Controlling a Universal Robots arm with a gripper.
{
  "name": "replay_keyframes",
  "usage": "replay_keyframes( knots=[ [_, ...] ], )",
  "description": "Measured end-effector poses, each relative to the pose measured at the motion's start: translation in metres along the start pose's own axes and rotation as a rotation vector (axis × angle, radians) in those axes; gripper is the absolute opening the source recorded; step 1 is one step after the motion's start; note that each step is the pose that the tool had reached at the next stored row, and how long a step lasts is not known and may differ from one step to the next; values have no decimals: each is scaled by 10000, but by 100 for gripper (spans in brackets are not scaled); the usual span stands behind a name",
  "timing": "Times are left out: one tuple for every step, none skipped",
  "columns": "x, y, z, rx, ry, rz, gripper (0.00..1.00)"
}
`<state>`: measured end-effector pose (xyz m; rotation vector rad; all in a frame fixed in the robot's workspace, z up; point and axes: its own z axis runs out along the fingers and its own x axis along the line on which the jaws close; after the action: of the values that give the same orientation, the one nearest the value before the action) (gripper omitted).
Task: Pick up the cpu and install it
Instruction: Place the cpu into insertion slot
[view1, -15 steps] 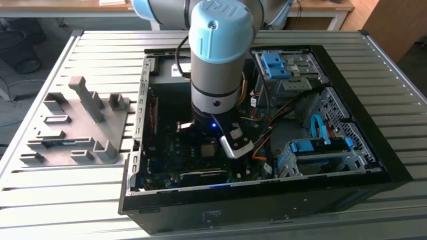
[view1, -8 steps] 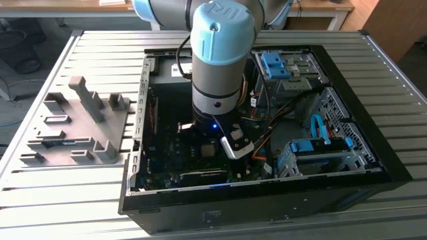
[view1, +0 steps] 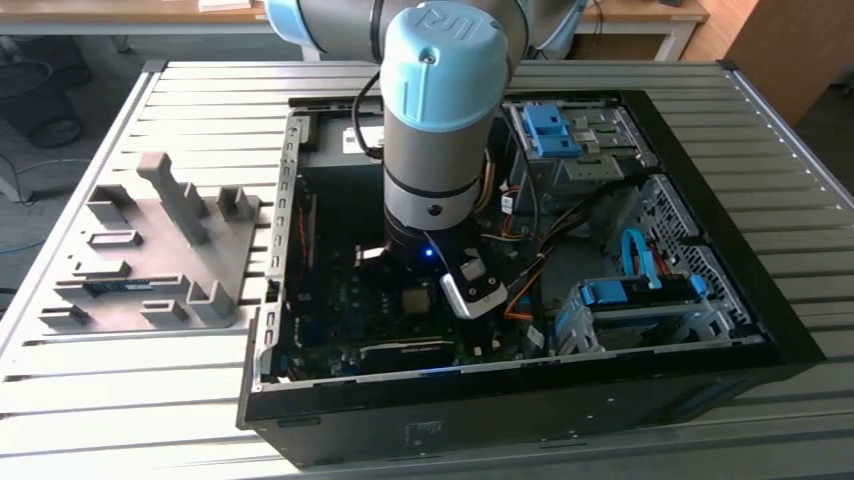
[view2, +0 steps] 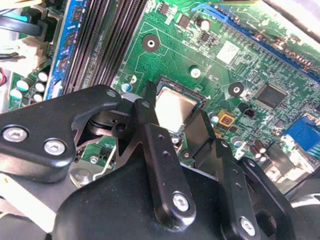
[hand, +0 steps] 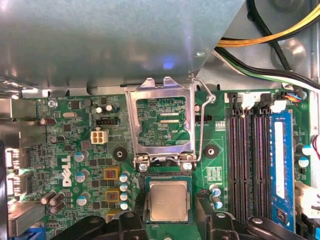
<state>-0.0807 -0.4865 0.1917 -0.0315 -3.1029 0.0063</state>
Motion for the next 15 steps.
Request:
replay_keyframes(
  knots=[
    [8, 0, 0, 0, 0, 0, 51],
    [17, 0, 0, 1, 0, 0, 51],
    [25, 0, 1, 1, 0, 0, 51],
    [31, 0, 1, 1, 0, 0, 51],
    [31, 0, 1, 1, 0, 0, 51],
    [32, 0, 0, 1, 0, -2, 51],
    [34, 0, 0, 2, 0, -1, 51],
    [36, 0, 1, 1, 0, 0, 51],
    [39, 0, 1, 2, 0, 1, 51],
    [41, 0, 1, 2, 0, 0, 51],
    [44, 0, 1, 1, 0, 1, 51],
    [46, 0, 1, 1, 0, 0, 51],
    [47, 0, 1, 2, 0, -1, 51],
    [47, 0, 1, 2, 0, -1, 51],
    [47, 0, 1, 1, 0, -1, 51]
  ],
)
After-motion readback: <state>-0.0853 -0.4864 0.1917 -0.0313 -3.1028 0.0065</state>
